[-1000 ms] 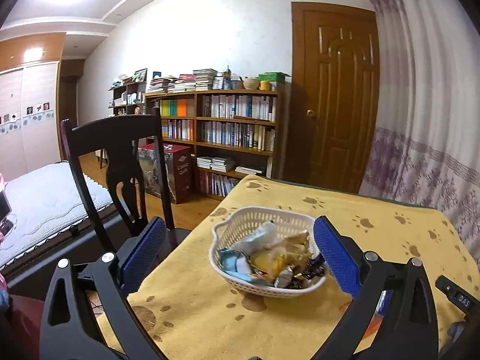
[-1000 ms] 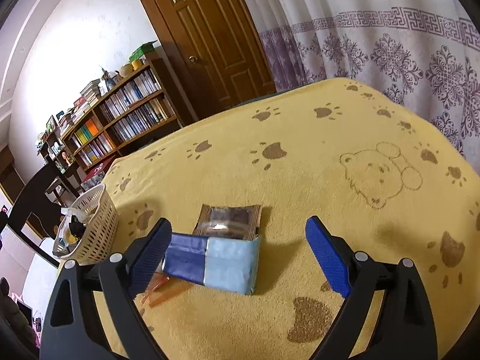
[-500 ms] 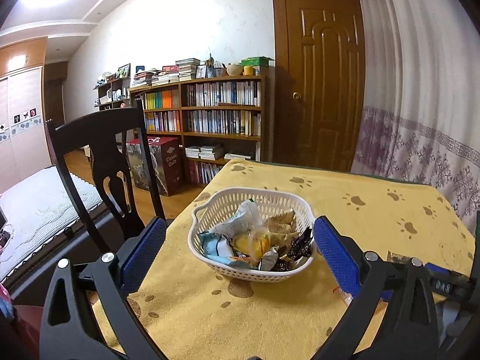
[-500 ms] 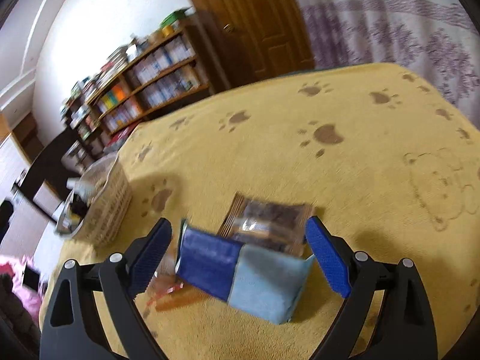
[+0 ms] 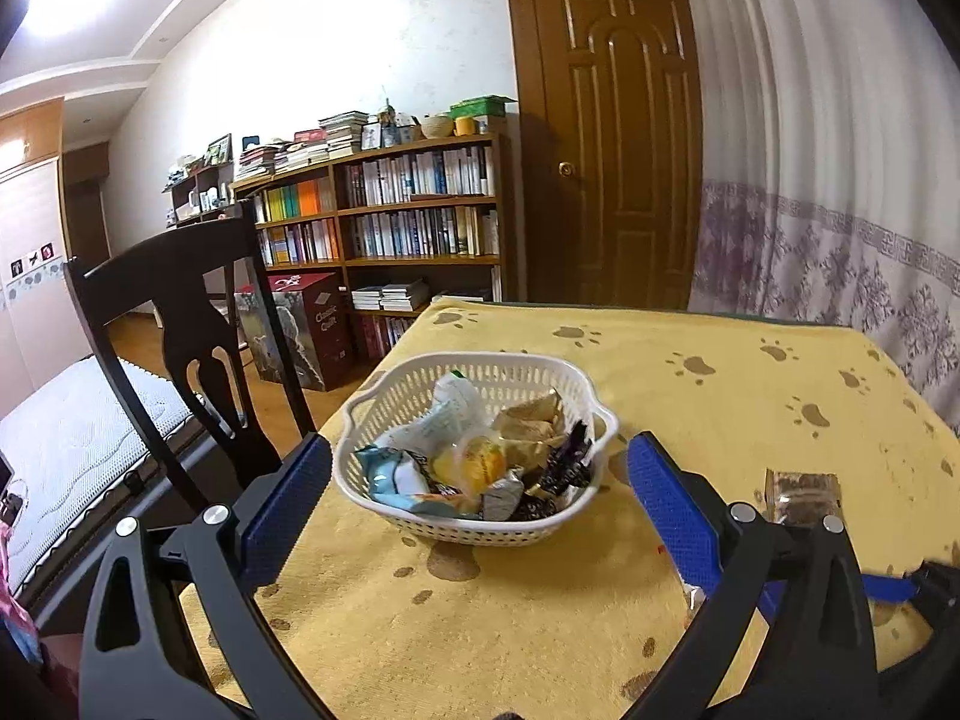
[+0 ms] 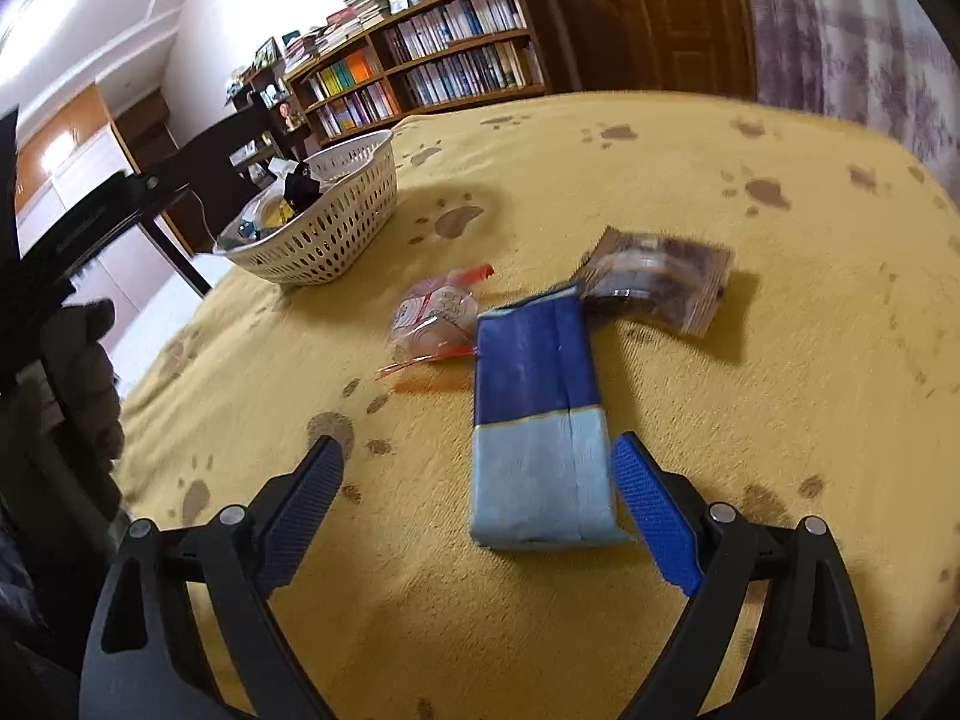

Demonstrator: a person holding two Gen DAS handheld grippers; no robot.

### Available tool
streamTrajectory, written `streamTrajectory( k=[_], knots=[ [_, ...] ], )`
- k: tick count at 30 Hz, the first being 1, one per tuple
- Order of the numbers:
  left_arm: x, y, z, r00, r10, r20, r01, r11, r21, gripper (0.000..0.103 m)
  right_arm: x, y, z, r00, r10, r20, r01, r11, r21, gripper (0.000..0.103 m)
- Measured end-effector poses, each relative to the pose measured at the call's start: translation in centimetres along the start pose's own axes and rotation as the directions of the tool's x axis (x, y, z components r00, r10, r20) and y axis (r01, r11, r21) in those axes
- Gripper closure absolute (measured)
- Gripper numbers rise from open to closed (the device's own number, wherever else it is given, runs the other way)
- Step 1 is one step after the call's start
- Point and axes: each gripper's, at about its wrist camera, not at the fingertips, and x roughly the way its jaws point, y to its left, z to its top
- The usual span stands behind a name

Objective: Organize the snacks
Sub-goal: 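Grasp the blue box with right tool, then grasp the red-edged clear pastry pack with left tool while right tool holds blue box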

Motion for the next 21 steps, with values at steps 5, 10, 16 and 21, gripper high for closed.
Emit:
streamTrajectory(
  k=[5,10,16,21],
  knots=[
    [0.1,-0.5,-0.2,1.000,-0.019,-0.012,0.020,1.000,0.017,0.003,1.6,1.1,0.9,0.983,-0.184,0.014,0.184,0.979,-0.093,0.024],
    [0.3,-0.4,-0.3,0.999,-0.026,-0.024,0.026,1.000,0.008,0.003,3.9,1.5,1.3,0.967,-0.254,-0.002,0.251,0.956,-0.152,0.033],
    [0.8,-0.2,-0.6,0.998,-0.035,-0.047,0.035,0.999,-0.001,0.003,4.2,1.0,1.0,0.969,-0.246,-0.021,0.241,0.961,-0.136,0.051],
    [1.2,-0.6,-0.8,0.997,-0.048,-0.061,0.048,0.999,0.005,0.003,2.6,0.0,-0.2,0.968,-0.251,-0.021,0.248,0.964,-0.096,0.053]
  ],
)
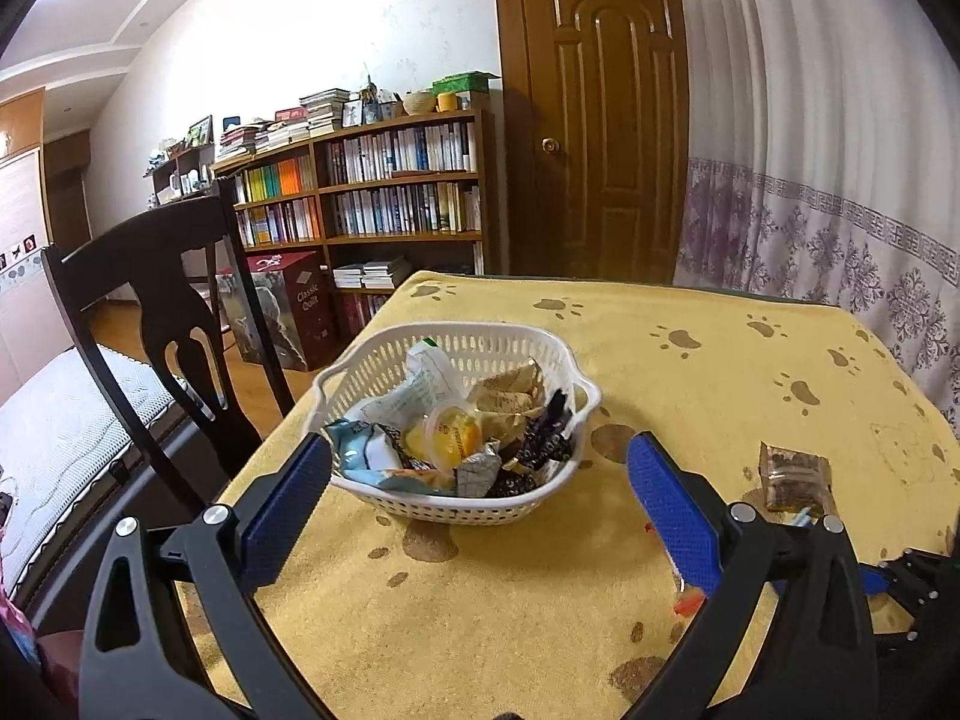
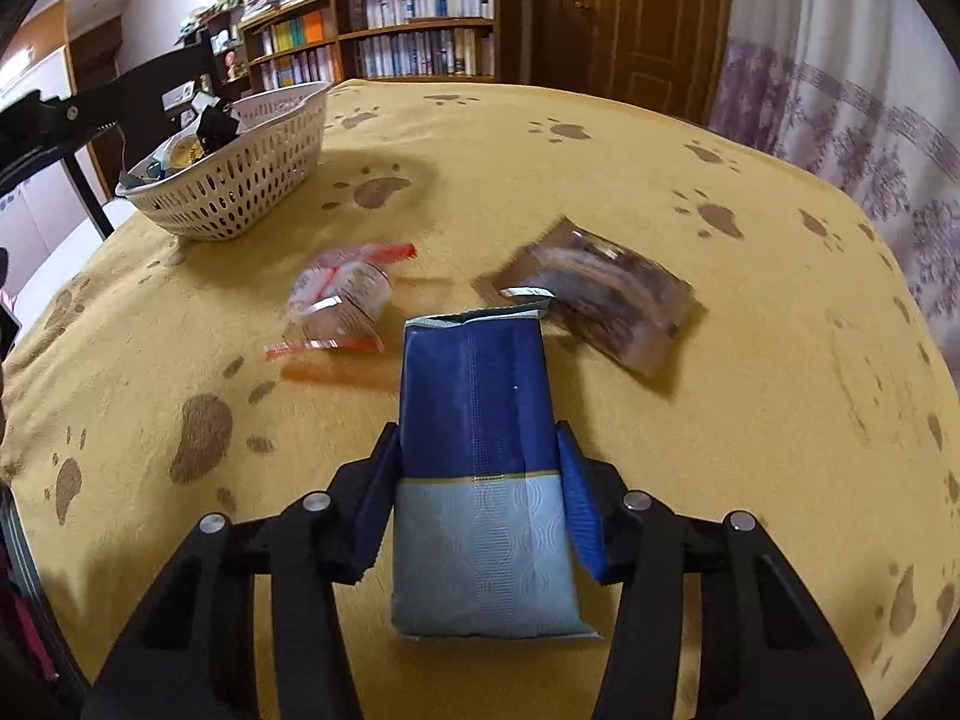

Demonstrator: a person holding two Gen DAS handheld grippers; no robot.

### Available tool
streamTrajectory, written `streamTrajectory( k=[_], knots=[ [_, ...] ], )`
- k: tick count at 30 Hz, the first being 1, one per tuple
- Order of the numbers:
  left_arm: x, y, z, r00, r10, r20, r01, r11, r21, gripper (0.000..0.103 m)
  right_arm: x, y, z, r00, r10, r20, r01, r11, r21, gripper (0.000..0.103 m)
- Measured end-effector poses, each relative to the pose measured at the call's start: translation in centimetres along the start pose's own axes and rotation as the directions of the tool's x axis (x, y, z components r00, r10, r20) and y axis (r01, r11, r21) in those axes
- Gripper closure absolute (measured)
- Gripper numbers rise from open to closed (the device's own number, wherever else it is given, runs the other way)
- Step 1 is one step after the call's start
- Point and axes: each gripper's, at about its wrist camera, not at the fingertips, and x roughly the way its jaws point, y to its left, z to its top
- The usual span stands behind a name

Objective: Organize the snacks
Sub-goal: 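Grasp the red-edged clear pastry pack with left tool while right tool holds blue box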

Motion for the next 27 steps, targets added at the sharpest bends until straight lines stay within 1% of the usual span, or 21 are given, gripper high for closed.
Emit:
streamTrajectory(
  k=[7,13,20,27],
  knots=[
    [0.3,-1.8,-0.3,0.999,-0.037,-0.024,0.038,0.999,0.031,0.003,-2.6,-3.3,-2.6,1.000,-0.009,0.021,0.007,0.995,0.103,0.053],
    [0.9,-3.9,-0.8,0.994,-0.090,-0.060,0.094,0.994,0.055,0.003,-3.8,-5.3,-4.1,0.999,-0.023,0.041,0.016,0.985,0.171,0.053],
    [2.9,-5.8,-2.0,0.980,-0.136,-0.147,0.145,0.988,0.052,0.003,-3.7,-6.0,-4.7,0.998,-0.007,0.062,-0.006,0.978,0.207,0.053],
    [4.7,-7.9,-3.0,0.957,-0.187,-0.224,0.201,0.979,0.041,0.003,-3.9,-6.5,-5.0,0.997,0.015,0.075,-0.033,0.972,0.234,0.053]
  ],
)
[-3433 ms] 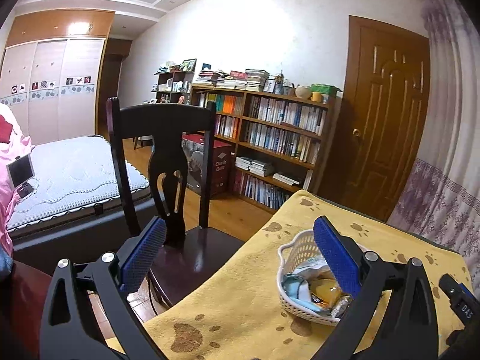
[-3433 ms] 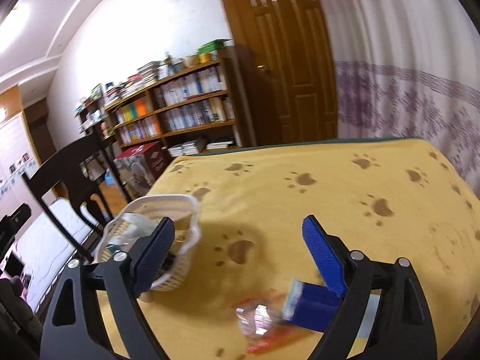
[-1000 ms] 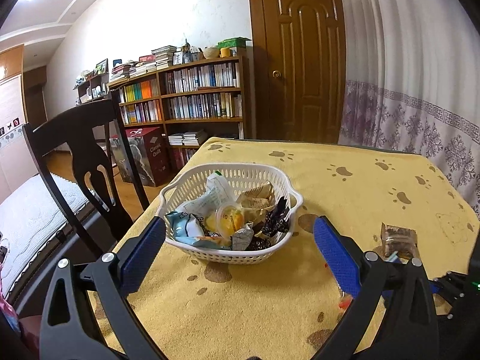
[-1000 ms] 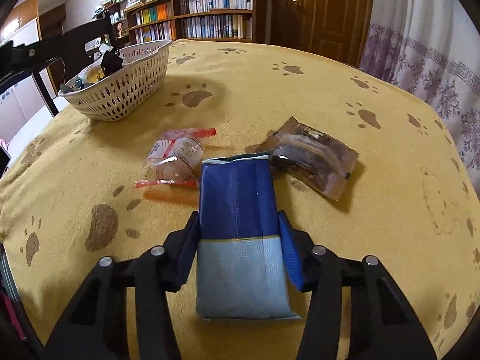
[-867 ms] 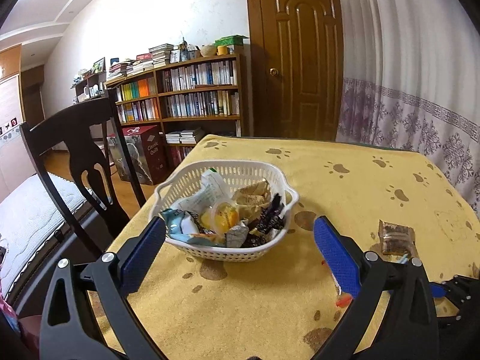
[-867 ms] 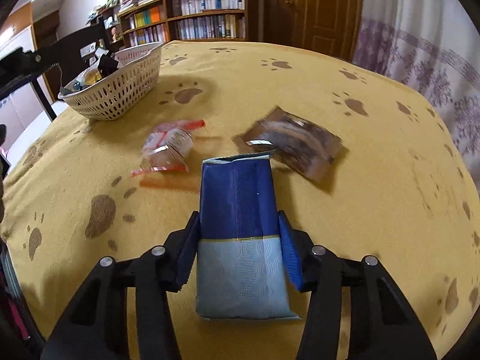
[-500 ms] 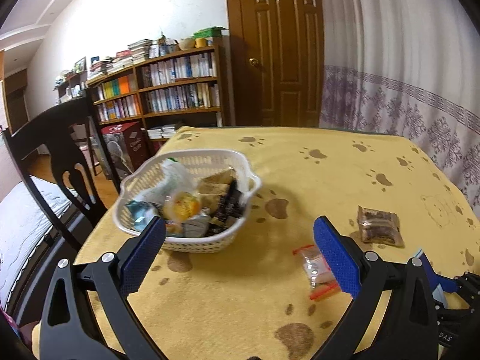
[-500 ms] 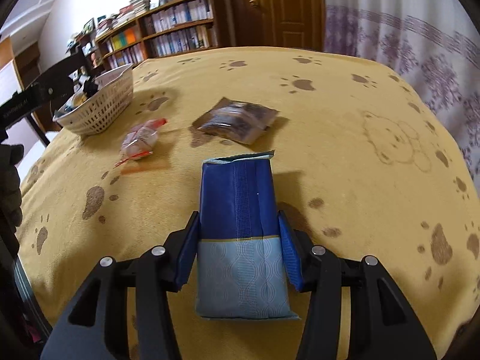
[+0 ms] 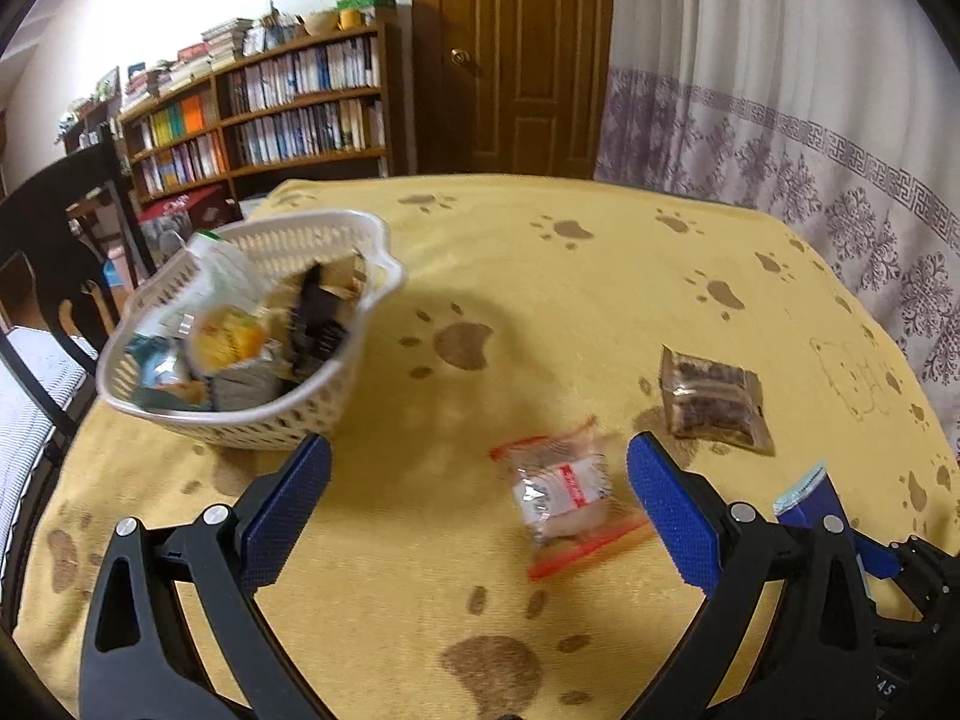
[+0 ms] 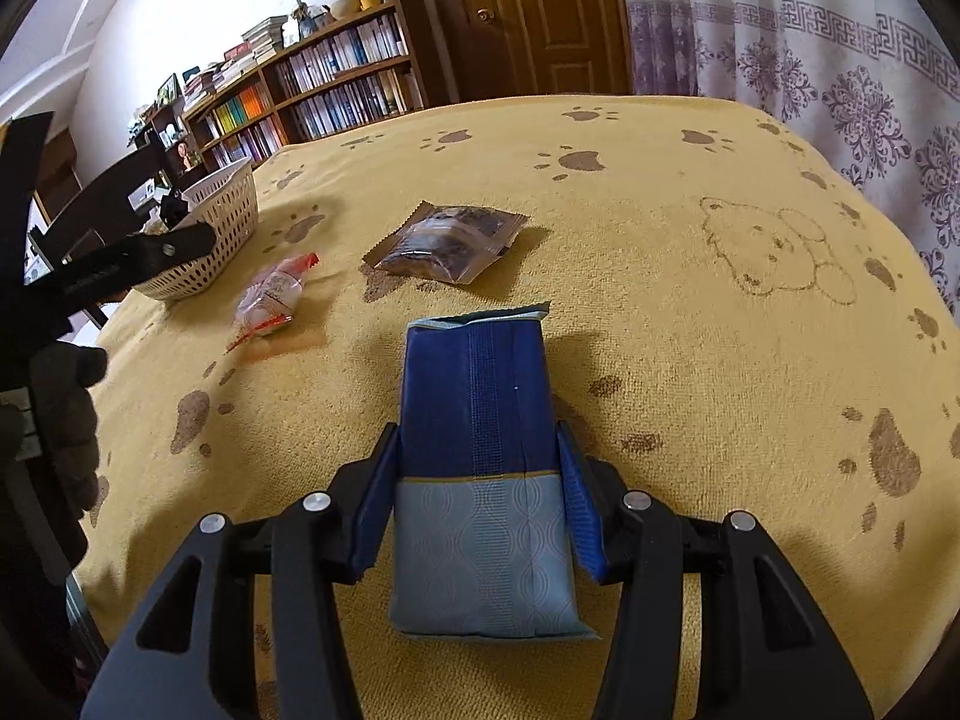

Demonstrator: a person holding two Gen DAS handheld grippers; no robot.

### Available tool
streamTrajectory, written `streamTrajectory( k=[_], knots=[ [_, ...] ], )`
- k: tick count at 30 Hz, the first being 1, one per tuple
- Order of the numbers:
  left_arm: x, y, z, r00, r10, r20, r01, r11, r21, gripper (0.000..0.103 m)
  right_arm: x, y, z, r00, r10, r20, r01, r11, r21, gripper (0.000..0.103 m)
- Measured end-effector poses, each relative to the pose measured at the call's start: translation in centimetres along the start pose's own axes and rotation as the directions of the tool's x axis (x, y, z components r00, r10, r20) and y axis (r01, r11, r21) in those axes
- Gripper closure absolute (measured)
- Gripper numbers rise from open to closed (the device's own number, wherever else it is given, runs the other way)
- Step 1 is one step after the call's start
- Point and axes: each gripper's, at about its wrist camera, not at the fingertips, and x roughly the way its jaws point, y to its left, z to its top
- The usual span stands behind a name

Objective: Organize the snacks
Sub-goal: 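Grasp the red-edged clear pastry pack with left tool while right tool holds blue box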

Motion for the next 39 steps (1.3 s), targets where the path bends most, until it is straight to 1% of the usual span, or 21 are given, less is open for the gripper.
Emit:
streamTrajectory(
  k=[5,8,11,15,17,18,19,21,22,23,24,25,29,31,34,39],
  knots=[
    [1.9,-1.3,-0.2,0.998,-0.037,-0.051,0.038,0.999,0.008,0.003,-0.1,-0.2,0.0,1.000,0.013,0.006,-0.013,1.000,0.014,0.053],
    [3.3,-2.0,-0.3,0.993,-0.067,-0.094,0.068,0.998,0.000,0.003,-0.1,-0.3,0.0,1.000,0.018,0.008,-0.018,1.000,0.019,0.052],
    [4.5,-2.4,-0.5,0.989,-0.078,-0.126,0.078,0.997,-0.005,0.003,-0.2,-0.4,-0.1,1.000,0.023,0.010,-0.024,0.999,0.024,0.052],
    [5.6,-2.7,-0.6,0.986,-0.078,-0.148,0.078,0.997,-0.005,0.003,-0.1,-0.4,-0.1,1.000,0.027,0.011,-0.028,0.999,0.028,0.052],
    [6.0,-2.7,-0.6,0.985,-0.078,-0.154,0.078,0.997,-0.004,0.013,-0.1,-0.4,-0.1,1.000,0.027,0.012,-0.028,0.999,0.028,0.052],
    [6.1,-2.6,-0.7,0.984,-0.081,-0.159,0.081,0.997,-0.006,0.015,-0.1,-0.4,-0.1,1.000,0.027,0.012,-0.028,0.999,0.028,0.052],
    [6.4,-2.6,-0.7,0.982,-0.088,-0.168,0.087,0.996,-0.013,0.019,-0.1,-0.4,-0.1,1.000,0.027,0.011,-0.027,0.999,0.028,0.052],
    [6.6,-2.5,-0.8,0.983,-0.081,-0.165,0.079,0.997,-0.015,0.023,-0.1,-0.4,-0.1,1.000,0.027,0.011,-0.028,0.999,0.028,0.052],
    [6.6,-2.5,-0.8,0.984,-0.076,-0.164,0.075,0.997,-0.012,0.026,-0.1,-0.4,-0.1,1.000,0.027,0.012,-0.027,0.999,0.028,0.052],
    [6.5,-2.4,-0.8,0.985,-0.069,-0.161,0.068,0.998,-0.012,0.032,-0.1,-0.4,-0.1,1.000,0.027,0.012,-0.027,0.999,0.028,0.052],
    [6.4,-2.3,-0.8,0.985,-0.064,-0.159,0.063,0.998,-0.013,0.034,-0.1,-0.4,-0.1,1.000,0.027,0.011,-0.028,0.999,0.028,0.052],
    [6.3,-2.2,-0.8,0.986,-0.060,-0.157,0.058,0.998,-0.015,0.040,-0.1,-0.4,-0.1,1.000,0.027,0.011,-0.027,0.999,0.028,0.052],
    [5.9,-1.9,-0.9,0.986,-0.062,-0.153,0.060,0.998,-0.017,0.056,-0.1,-0.4,-0.1,1.000,0.026,0.011,-0.027,0.999,0.028,0.052],
    [5.6,-1.9,-1.0,0.986,-0.072,-0.153,0.070,0.997,-0.015,0.059,-0.2,-0.4,-0.1,1.000,0.027,0.012,-0.027,0.999,0.028,0.052],
    [5.0,-2.1,-1.2,0.987,-0.067,-0.144,0.068,0.998,-0.003,0.060,-0.2,-0.5,-0.1,1.000,0.027,0.012,-0.027,0.999,0.029,0.052],
    [3.5,-2.4,-1.2,0.993,-0.050,-0.107,0.053,0.998,0.024,0.060,-0.2,-0.5,-0.1,1.000,0.025,0.013,-0.026,0.999,0.031,0.052]
  ],
)
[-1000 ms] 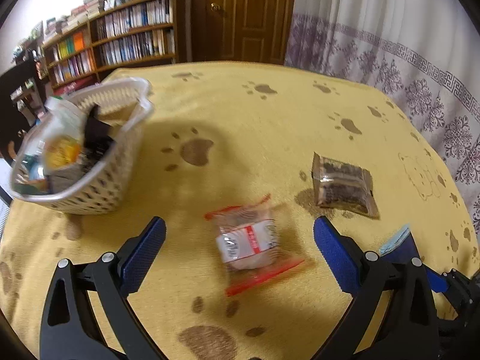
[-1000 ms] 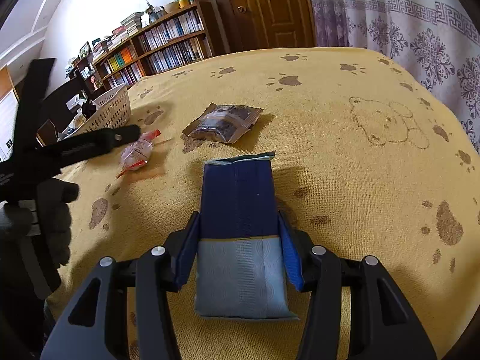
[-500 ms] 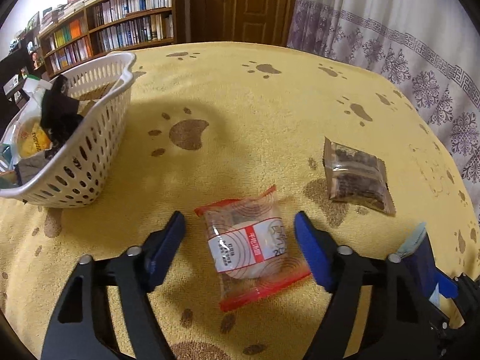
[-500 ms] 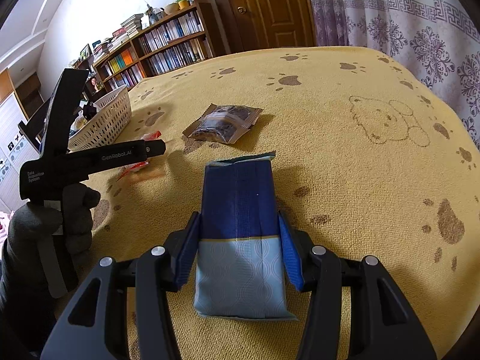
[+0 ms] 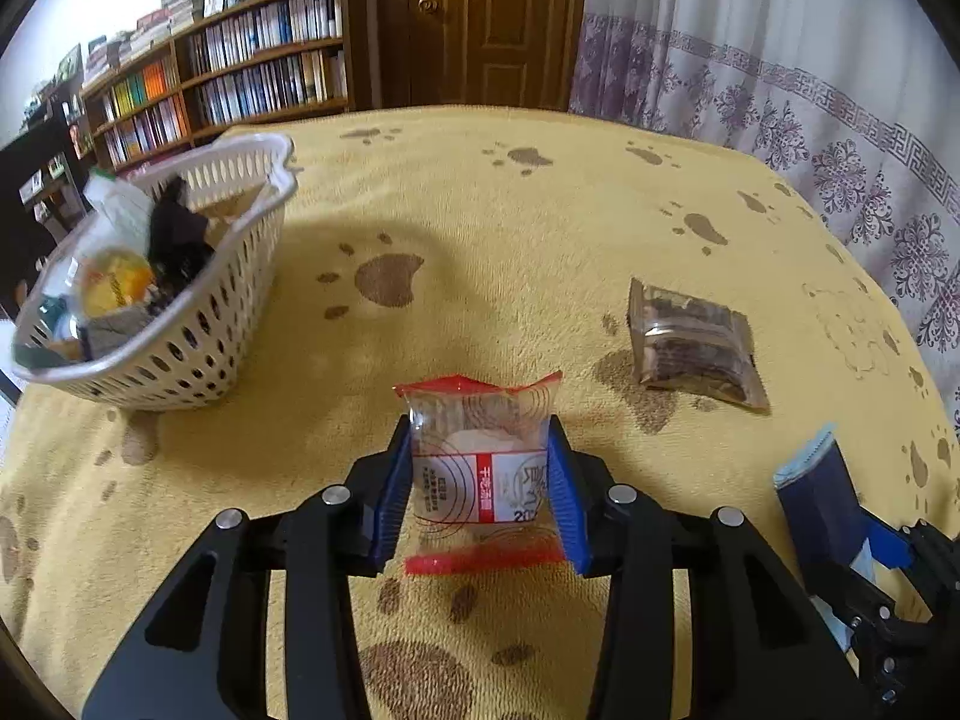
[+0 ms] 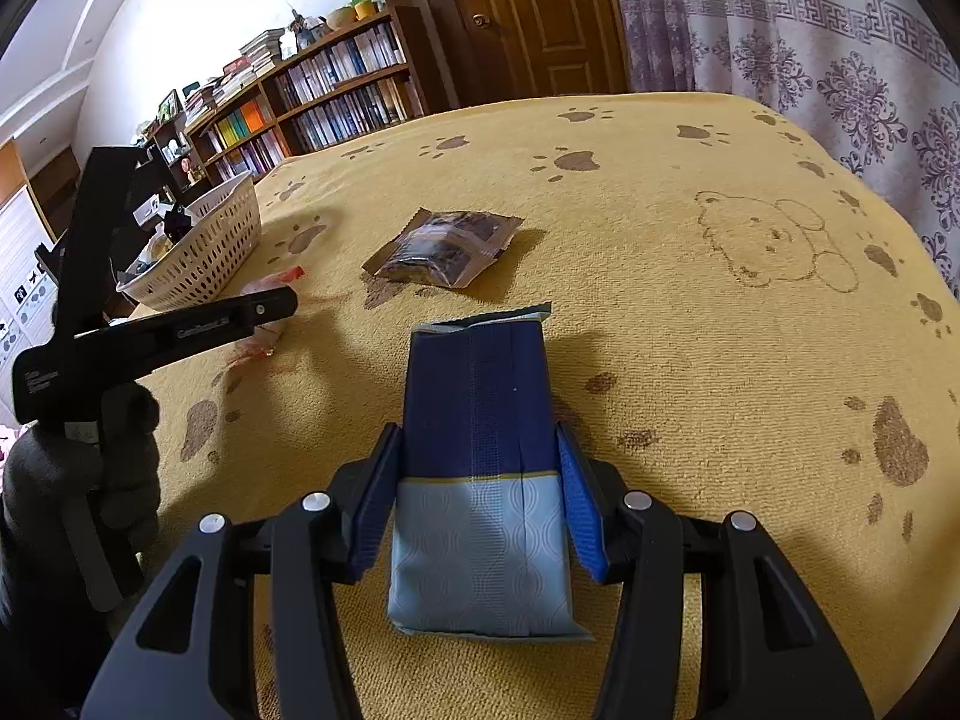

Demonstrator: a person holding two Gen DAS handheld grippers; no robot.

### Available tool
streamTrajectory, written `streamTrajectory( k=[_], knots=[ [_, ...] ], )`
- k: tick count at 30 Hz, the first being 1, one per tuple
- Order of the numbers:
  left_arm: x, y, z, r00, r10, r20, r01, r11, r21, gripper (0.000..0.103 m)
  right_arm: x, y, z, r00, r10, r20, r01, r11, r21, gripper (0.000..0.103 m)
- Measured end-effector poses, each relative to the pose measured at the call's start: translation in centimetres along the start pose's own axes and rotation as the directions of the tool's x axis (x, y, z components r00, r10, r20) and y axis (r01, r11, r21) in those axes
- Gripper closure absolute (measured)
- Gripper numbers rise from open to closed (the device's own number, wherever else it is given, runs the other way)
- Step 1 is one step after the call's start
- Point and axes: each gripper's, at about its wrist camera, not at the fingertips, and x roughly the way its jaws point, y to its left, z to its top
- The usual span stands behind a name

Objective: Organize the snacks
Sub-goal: 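Grasp the red-edged clear pastry pack with left tool while right tool holds blue box, then carry the pastry pack into the white basket and open left tool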

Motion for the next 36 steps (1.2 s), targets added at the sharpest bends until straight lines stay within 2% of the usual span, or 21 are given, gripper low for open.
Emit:
streamTrajectory(
  k=[11,24,29,36],
  knots=[
    [-3.6,-0.2,0.8,0.994,0.042,0.099,-0.045,0.999,0.026,0.060,0.0,-0.2,0.1,1.000,-0.005,0.000,0.005,1.000,0.001,0.052],
    [-5.9,0.6,0.8,0.988,0.045,0.147,-0.049,0.999,0.020,0.061,0.0,0.1,0.0,1.000,-0.023,0.000,0.023,1.000,-0.001,0.052],
    [-7.7,2.3,1.3,0.981,0.061,0.185,-0.060,0.998,-0.012,0.061,0.0,0.1,0.0,1.000,-0.026,-0.001,0.026,1.000,-0.002,0.052],
    [-10.3,6.7,2.3,0.963,0.129,0.239,-0.107,0.989,-0.101,0.061,0.0,0.1,0.0,1.000,-0.030,-0.002,0.030,1.000,-0.003,0.052]
  ],
)
